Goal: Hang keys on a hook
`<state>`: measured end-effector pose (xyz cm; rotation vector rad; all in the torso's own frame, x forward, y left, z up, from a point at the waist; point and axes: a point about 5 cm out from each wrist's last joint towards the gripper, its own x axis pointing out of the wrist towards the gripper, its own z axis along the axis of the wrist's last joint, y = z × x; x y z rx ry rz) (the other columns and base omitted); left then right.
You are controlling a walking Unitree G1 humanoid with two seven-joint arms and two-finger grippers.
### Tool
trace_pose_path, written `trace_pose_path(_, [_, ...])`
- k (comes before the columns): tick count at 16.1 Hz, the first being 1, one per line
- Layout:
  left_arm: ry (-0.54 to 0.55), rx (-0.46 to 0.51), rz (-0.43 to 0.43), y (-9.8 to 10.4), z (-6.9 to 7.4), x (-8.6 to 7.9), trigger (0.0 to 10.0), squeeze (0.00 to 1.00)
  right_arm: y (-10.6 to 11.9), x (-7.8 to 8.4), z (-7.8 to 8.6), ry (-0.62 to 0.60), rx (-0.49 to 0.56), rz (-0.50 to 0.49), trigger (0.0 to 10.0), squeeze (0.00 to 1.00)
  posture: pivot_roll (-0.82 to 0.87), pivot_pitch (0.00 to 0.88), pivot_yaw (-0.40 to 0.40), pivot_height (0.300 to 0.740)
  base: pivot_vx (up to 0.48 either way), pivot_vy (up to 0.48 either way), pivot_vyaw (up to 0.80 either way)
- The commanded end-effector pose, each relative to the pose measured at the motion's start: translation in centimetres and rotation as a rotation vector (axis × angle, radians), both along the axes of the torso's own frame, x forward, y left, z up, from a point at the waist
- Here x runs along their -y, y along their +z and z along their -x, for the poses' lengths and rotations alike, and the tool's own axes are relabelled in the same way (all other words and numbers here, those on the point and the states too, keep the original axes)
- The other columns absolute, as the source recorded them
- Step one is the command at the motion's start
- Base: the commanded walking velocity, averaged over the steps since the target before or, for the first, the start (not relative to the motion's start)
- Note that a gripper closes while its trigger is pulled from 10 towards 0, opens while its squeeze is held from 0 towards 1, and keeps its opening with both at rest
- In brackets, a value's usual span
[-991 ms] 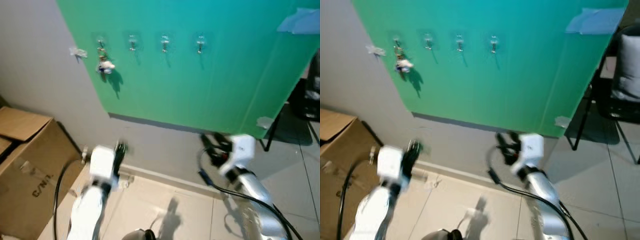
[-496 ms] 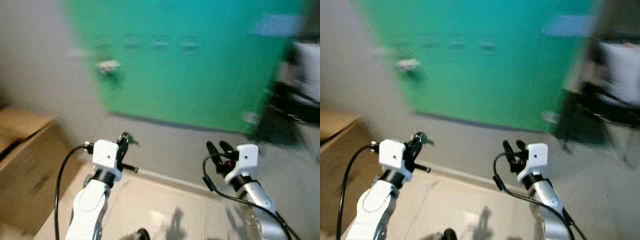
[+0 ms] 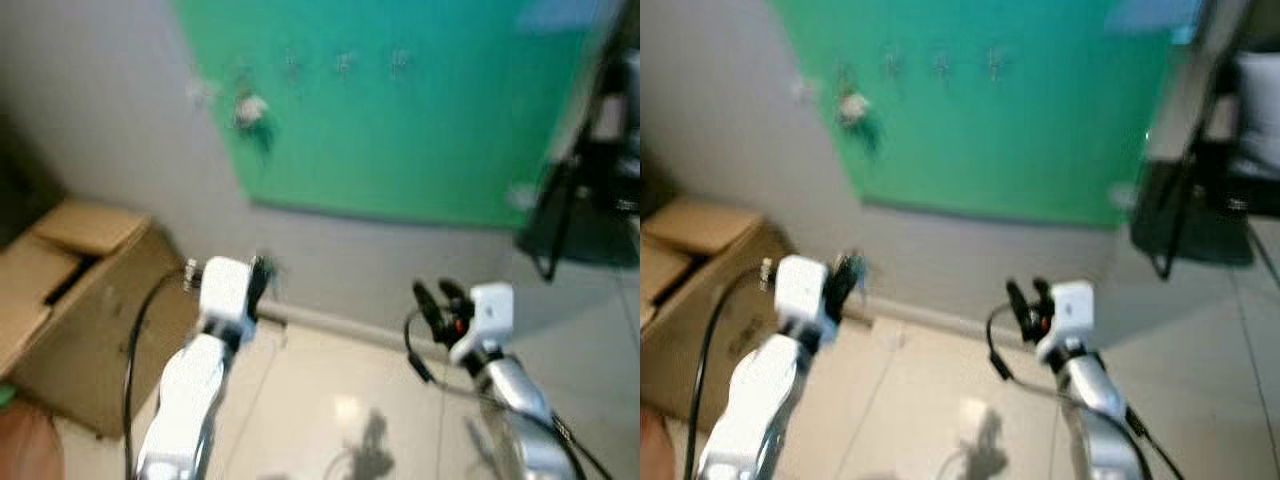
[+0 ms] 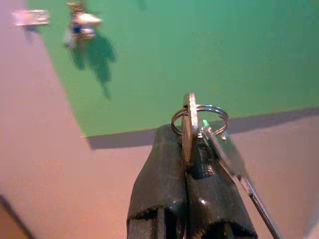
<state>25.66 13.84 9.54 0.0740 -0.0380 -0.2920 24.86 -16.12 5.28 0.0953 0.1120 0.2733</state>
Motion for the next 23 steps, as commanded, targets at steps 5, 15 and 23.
trace_pose_path(5, [-0.023, -0.013, -0.037, 0.1, -0.2, 0.4, 0.0, 0.0, 0.0, -0.7, 0.0, 0.033, 0.006, 0.003, 10.0, 0.0, -0.15, 0.0, 0.115, 0.74, 0.0, 0.0, 0.0])
trace_pose_path(15, [-0.109, 0.0, -0.106, 0.9, -1.1, 2.0, 0.0, 0.0, -0.4, -1.5, 0.0, 0.07, -0.012, 0.002, 10.0, 0.0, -0.15, 0.0, 0.119, 0.74, 0.468, 0.025, -0.32])
trace_pose_path(23, [-0.153, -0.003, -0.108, 1.0, -1.1, 2.4, 0.0, 0.0, -0.7, -1.7, 0.2, 0.079, -0.015, -0.005, 10.0, 0.0, -0.14, 0.0, 0.123, 0.74, 0.48, 0.0, 0.0])
